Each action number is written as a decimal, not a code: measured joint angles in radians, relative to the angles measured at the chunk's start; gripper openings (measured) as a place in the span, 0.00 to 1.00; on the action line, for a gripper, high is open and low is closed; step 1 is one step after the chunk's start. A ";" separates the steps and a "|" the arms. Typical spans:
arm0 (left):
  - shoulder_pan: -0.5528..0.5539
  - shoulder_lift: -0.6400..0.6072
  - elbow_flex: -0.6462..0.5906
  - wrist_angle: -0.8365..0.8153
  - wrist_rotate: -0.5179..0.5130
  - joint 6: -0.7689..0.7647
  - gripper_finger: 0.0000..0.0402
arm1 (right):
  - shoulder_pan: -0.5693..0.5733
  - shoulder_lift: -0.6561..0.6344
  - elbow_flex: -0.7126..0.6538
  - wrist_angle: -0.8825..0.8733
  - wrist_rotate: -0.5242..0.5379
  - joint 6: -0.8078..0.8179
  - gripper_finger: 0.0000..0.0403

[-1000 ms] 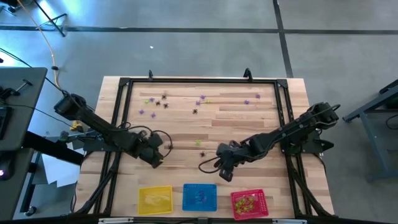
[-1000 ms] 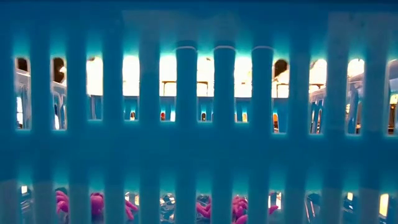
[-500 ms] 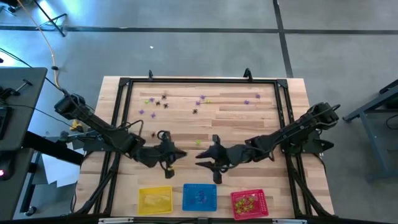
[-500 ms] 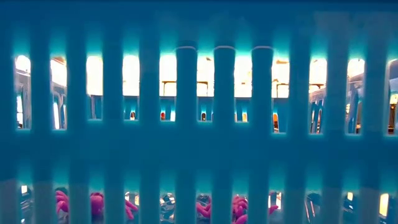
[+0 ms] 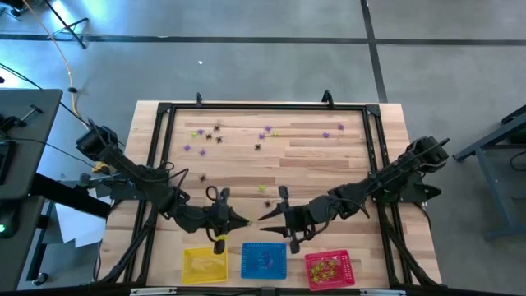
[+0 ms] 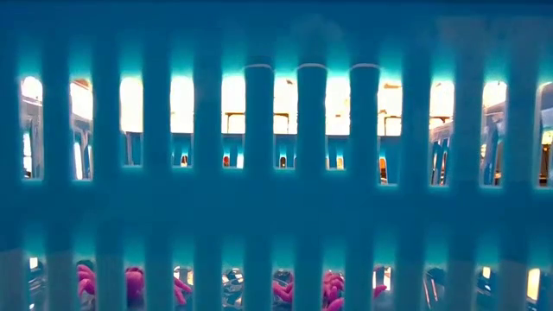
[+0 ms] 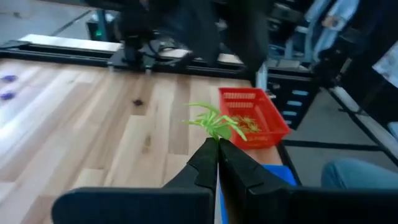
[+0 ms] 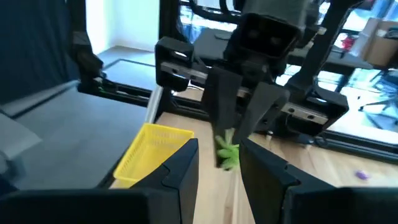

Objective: Sort Halloween decoration
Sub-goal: Put the green spider toy into the red bin

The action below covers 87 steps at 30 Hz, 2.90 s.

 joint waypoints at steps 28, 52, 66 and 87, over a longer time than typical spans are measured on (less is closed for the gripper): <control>0.019 0.006 0.000 0.096 0.039 0.109 0.00 | -0.084 0.008 0.000 0.045 -0.178 0.066 0.27; 0.050 0.006 0.000 0.099 0.058 0.123 0.00 | -0.099 0.085 0.000 0.156 -0.197 0.125 0.01; 0.044 -0.017 0.000 0.043 0.032 0.121 0.24 | -0.098 0.042 0.000 0.019 -0.136 0.326 0.00; 0.000 -0.041 0.002 -0.285 0.139 -0.221 0.26 | 0.399 -0.003 -0.001 -0.703 0.009 1.931 0.00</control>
